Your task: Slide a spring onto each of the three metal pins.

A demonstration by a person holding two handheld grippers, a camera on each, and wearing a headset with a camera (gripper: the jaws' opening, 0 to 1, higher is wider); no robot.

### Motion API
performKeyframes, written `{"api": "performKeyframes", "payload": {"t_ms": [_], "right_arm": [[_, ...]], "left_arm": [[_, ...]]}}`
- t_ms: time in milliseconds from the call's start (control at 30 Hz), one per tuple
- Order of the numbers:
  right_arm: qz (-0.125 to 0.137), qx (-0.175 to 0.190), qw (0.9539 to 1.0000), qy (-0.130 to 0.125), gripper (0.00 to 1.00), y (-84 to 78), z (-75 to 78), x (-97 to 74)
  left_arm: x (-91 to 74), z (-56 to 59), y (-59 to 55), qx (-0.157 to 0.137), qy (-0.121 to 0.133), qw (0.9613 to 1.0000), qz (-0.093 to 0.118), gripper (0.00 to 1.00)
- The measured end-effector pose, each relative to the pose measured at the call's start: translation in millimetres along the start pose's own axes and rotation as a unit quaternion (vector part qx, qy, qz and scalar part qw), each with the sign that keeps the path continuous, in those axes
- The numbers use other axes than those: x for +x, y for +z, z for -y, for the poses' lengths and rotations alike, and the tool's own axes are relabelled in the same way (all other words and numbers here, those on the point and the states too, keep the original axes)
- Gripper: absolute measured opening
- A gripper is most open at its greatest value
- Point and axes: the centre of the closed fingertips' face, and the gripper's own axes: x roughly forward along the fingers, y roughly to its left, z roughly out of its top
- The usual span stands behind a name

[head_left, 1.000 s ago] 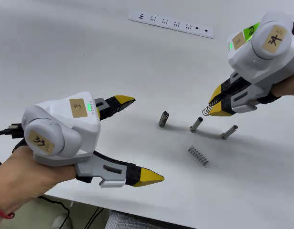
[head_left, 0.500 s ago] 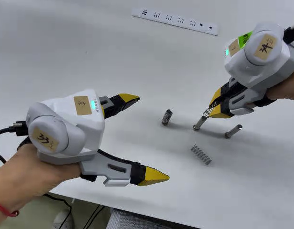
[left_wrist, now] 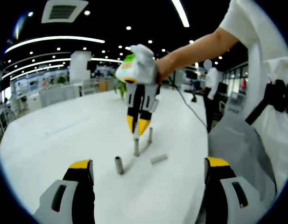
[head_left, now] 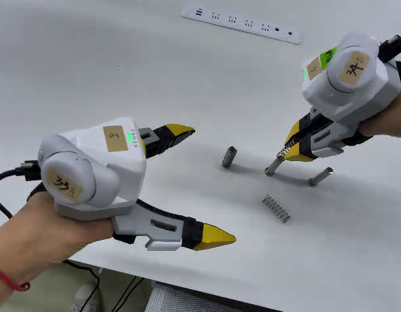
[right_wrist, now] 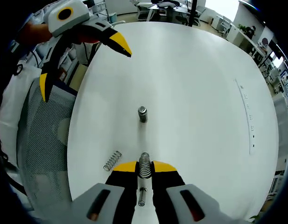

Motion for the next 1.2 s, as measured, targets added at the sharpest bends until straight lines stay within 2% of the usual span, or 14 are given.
{"api": "performKeyframes", "payload": {"t_ms": [600,1200], "right_arm": [[-0.004,-0.002,1.0000,0.003,0.12,1.4,-3.4,6.6],[-0.003,-0.003,1.0000,0.002,0.12,-3.1,-5.6,27.4]], "left_arm": [[0.5,-0.6,0.3,-0.004,0.001,1.0000,0.004,0.99],[-1.3,-1.8,-1.4,-0.007,0.004,1.0000,0.004,0.98]]}}
